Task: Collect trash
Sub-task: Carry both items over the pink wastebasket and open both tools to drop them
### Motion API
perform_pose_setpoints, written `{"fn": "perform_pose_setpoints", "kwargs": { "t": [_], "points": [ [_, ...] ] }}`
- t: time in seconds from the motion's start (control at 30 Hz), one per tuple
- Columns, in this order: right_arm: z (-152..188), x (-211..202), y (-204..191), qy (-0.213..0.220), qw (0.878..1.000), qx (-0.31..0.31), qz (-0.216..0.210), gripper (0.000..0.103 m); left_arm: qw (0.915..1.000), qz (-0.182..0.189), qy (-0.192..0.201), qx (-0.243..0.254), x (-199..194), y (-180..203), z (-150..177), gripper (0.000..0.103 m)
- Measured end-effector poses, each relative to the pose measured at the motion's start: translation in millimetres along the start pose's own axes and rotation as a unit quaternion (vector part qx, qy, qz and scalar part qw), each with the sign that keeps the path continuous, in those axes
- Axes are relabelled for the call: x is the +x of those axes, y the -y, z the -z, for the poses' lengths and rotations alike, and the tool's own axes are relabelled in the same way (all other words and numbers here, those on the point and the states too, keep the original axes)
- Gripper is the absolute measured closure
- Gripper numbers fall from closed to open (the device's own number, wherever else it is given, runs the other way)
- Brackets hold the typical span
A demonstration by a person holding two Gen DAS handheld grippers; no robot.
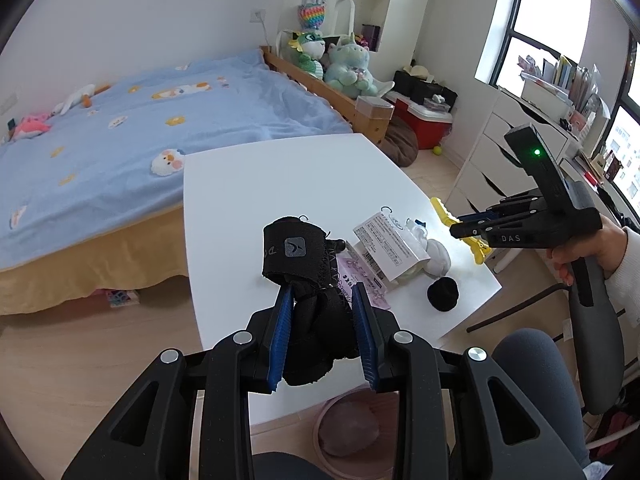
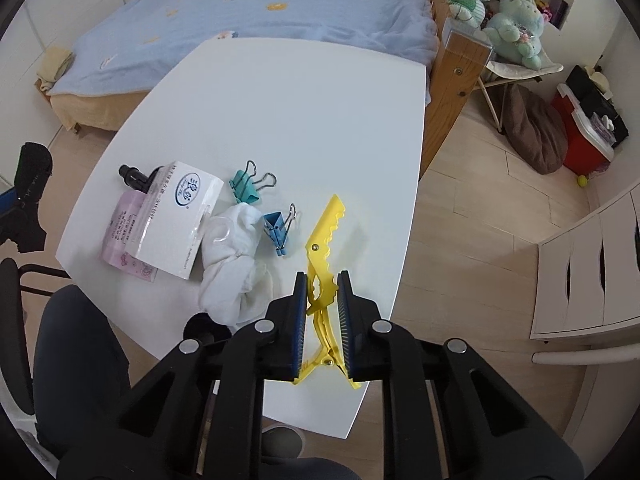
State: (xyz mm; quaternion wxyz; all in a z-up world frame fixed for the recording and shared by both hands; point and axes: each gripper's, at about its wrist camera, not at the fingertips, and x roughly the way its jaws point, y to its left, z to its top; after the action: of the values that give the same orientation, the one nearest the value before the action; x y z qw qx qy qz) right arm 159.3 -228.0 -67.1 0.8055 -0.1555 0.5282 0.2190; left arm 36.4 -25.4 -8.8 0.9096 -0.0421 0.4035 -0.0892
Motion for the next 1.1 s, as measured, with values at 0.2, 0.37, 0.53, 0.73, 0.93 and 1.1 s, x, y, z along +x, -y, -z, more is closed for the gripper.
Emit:
{"fn": "perform_pose_setpoints", "kwargs": {
  "t": [0.2,0.37,0.53,0.73,0.93,1.1],
  "points": [
    [14,-44,-10,0.057,0.998,0.002,-0.015,0.088,0.9999,0.003,0.009,0.012,-9,9,-1,0.073],
    [31,-70,-26,0.092,0.995,-0.006,-0.031,0.088,0.9998,0.004,0.011,0.018,-16,15,4,0.073],
    [51,-92,-51,0.120,0.992,-0.016,-0.047,0.088,0.9997,0.006,0.009,0.022,-21,22,12,0.073],
    [76,-107,-70,0.139,0.988,-0.012,-0.065,0.088,0.9993,0.014,0.009,0.033,-30,36,27,0.073],
    [102,-111,-85,0.139,0.987,-0.010,-0.083,0.088,0.9987,0.027,0.000,0.043,-36,49,44,0.073],
    [117,-107,-92,0.131,0.988,-0.011,-0.084,0.088,0.9982,0.032,-0.013,0.049,-34,57,58,0.073]
  ]
}}
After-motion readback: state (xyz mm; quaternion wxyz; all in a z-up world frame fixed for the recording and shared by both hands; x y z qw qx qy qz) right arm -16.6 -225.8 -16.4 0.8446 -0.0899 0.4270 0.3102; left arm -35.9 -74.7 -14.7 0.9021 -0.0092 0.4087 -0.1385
